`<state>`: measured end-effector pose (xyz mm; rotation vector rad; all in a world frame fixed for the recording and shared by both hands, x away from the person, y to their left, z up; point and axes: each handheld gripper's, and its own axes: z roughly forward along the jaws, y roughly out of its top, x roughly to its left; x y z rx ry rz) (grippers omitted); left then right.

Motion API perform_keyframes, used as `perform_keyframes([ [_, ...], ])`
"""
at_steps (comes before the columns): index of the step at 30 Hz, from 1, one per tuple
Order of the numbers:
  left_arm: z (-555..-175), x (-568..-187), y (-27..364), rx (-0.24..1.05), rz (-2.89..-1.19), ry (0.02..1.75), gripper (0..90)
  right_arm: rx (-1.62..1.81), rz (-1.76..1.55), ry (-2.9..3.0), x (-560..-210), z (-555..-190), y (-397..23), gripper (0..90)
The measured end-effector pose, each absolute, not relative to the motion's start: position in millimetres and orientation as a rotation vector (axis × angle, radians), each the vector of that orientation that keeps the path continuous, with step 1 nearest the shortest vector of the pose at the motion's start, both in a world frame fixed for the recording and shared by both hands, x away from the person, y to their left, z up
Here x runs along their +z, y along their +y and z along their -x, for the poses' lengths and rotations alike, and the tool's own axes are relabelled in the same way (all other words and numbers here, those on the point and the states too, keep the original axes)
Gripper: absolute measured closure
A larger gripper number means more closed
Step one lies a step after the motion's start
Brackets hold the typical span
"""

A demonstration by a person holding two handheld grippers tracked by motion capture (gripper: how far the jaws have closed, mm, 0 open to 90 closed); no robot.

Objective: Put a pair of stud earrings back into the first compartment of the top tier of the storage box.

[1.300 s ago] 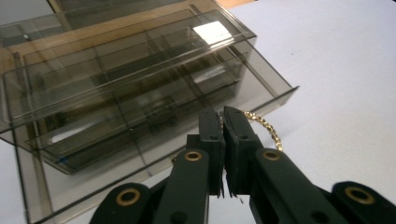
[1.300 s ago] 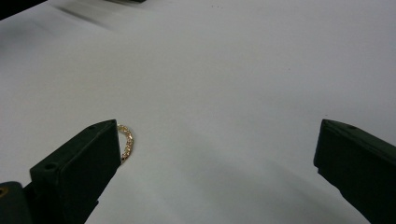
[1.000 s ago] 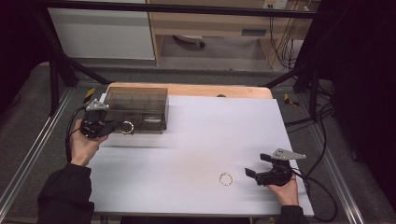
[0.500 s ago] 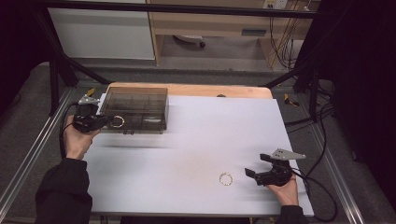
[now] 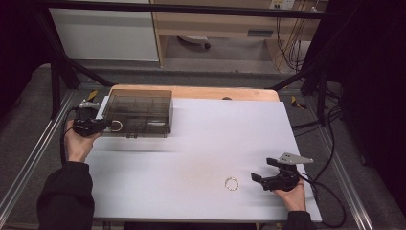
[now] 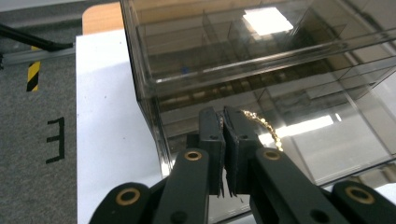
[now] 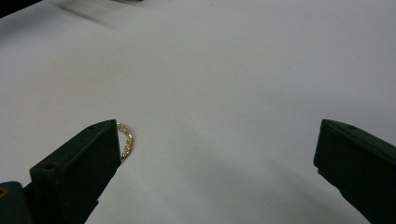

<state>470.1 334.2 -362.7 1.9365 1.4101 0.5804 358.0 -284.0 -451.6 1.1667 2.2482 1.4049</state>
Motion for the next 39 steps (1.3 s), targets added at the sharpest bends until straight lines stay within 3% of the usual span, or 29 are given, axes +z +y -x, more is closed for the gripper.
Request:
perform_keyframes([
  [9, -471.3, -369.9, 332.7, 0.578, -1.945, 1.426, 83.3, 1.406, -1.166, 2.247, -451.7, -357.9, -283.9, 1.0],
  [25, -422.7, -352.6, 311.2, 0.567, -1.902, 1.194, 38.0, 1.404, -1.17, 2.246, -451.4, -357.6, -283.9, 1.0],
  [31, -402.7, -359.5, 289.5, 0.56, -1.92, 1.116, 25.0, 1.403, -1.172, 2.246, -451.4, -357.5, -283.8, 1.0],
  [39, -387.8, -373.5, 258.0, 0.525, -1.93, 1.054, 14.1, 1.402, -1.17, 2.248, -451.6, -357.5, -283.6, 1.0],
])
